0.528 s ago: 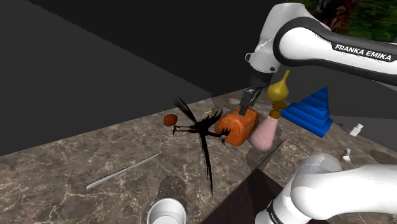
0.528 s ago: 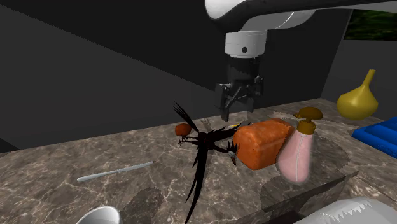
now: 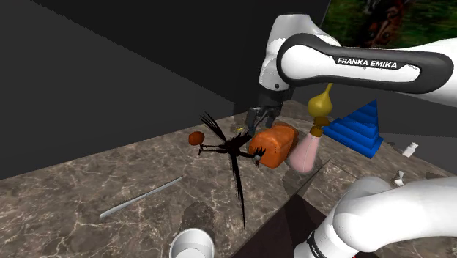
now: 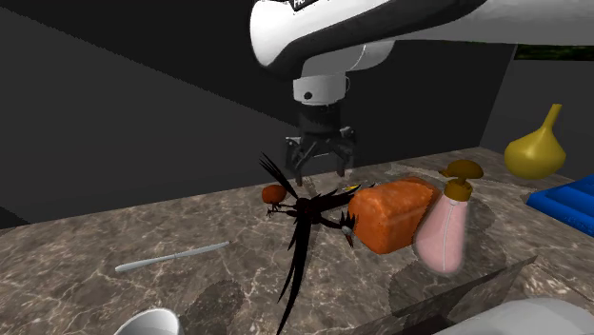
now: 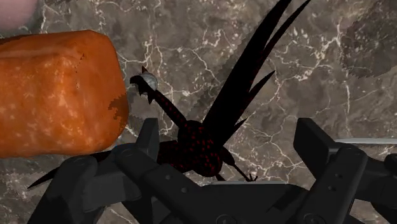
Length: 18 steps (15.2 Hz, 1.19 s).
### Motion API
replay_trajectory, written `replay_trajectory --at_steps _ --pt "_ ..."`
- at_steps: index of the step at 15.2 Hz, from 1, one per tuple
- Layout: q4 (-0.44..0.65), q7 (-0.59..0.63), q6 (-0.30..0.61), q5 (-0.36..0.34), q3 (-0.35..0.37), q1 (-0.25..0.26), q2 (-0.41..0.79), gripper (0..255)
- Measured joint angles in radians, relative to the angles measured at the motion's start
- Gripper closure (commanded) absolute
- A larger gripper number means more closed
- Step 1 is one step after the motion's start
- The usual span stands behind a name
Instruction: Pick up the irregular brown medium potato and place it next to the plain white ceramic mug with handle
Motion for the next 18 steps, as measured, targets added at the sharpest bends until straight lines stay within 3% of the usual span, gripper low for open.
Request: replay_trajectory --at_steps 6,12,16,18 --pt "0.092 0.282 0.107 0.0 0.114 -0.057 0.217 0" --pt "0.229 0.58 0.183 -0.06 0.201 -0.105 0.465 0" --pt "0.387 0.776 0.186 -0.141 0.223 -0.118 0.657 0" --pt "0.453 0.864 0.11 -0.184 0.22 -0.118 0.727 0"
